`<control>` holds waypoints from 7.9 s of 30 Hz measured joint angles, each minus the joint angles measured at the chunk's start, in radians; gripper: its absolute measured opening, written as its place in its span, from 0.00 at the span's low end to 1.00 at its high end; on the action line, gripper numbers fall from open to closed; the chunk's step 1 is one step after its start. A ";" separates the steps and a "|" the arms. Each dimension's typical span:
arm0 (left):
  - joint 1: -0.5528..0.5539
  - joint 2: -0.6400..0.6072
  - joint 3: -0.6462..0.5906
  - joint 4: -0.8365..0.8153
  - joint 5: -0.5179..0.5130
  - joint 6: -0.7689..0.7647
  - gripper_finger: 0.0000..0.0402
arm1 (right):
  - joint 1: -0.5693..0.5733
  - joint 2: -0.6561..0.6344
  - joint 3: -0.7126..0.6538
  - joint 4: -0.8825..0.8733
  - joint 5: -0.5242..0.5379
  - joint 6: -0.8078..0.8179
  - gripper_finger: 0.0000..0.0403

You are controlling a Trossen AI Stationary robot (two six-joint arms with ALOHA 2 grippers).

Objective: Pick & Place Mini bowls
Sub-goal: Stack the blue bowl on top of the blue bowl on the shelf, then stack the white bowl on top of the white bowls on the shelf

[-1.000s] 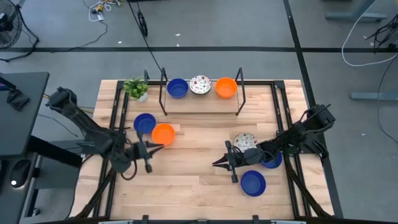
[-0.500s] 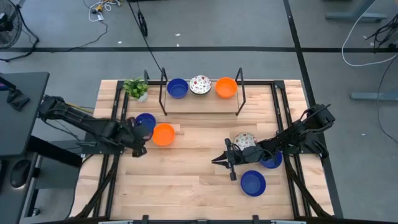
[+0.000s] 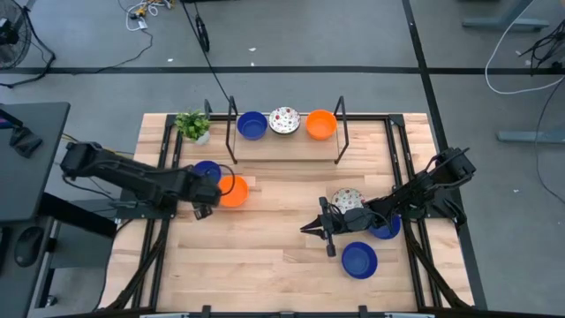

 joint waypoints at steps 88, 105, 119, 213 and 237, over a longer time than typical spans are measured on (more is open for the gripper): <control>0.624 0.482 0.668 0.325 0.049 0.875 0.04 | -0.015 0.000 0.001 -0.047 -0.002 0.034 0.07; 0.633 0.518 0.668 0.324 0.055 0.864 0.06 | -0.015 0.000 0.000 -0.053 -0.002 0.034 0.07; 0.648 0.561 0.668 0.328 0.038 0.864 0.06 | -0.015 0.000 0.000 -0.053 -0.002 0.034 0.07; -0.319 0.294 0.017 1.369 -0.193 0.478 0.01 | 0.102 -0.323 0.353 -1.630 -0.013 0.492 0.29; -0.308 0.294 0.017 1.369 -0.214 0.490 0.01 | 0.044 -0.320 0.173 -1.454 -0.003 0.296 0.05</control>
